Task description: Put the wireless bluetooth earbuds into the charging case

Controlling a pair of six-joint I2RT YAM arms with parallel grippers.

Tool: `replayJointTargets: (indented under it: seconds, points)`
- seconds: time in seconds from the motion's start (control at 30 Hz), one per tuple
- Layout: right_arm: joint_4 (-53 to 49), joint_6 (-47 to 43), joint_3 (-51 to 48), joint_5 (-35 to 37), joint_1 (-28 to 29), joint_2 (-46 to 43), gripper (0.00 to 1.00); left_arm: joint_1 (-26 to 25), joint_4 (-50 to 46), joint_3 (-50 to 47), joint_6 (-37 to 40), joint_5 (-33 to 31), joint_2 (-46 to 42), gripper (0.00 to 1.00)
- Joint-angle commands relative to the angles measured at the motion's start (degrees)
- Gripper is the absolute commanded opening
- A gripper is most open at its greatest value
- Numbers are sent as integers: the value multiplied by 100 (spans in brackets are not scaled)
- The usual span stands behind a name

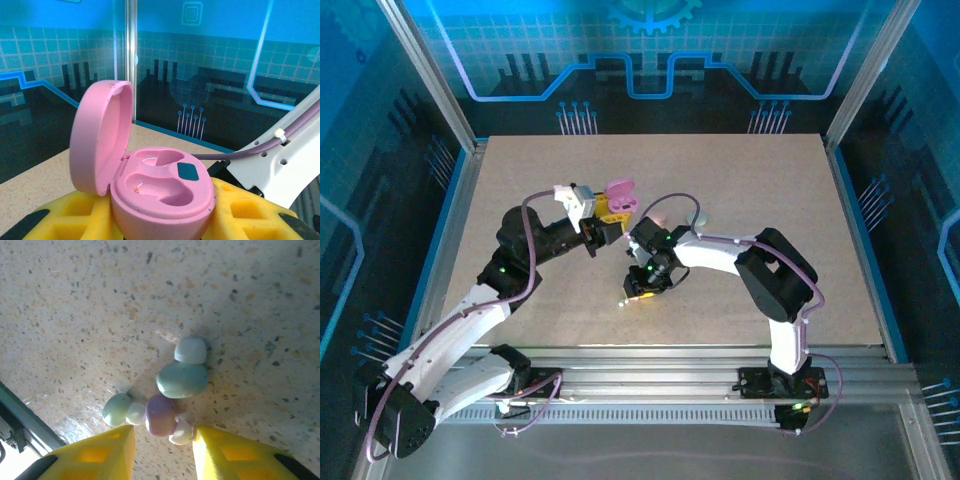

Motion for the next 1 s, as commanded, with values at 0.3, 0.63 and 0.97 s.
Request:
replayJointTargets:
  seconds: [0.3, 0.63, 0.97]
  points:
    - [-532, -78, 636, 399, 215, 130, 39, 32, -11, -66, 268, -446, -487, 36]
    - [-1077, -255, 1022, 852, 374, 376, 37, 37, -129, -27, 322, -500, -657, 36]
    - [-1319, -378, 1286, 964, 486, 591, 32, 36, -138, -20, 277, -412, -608, 36]
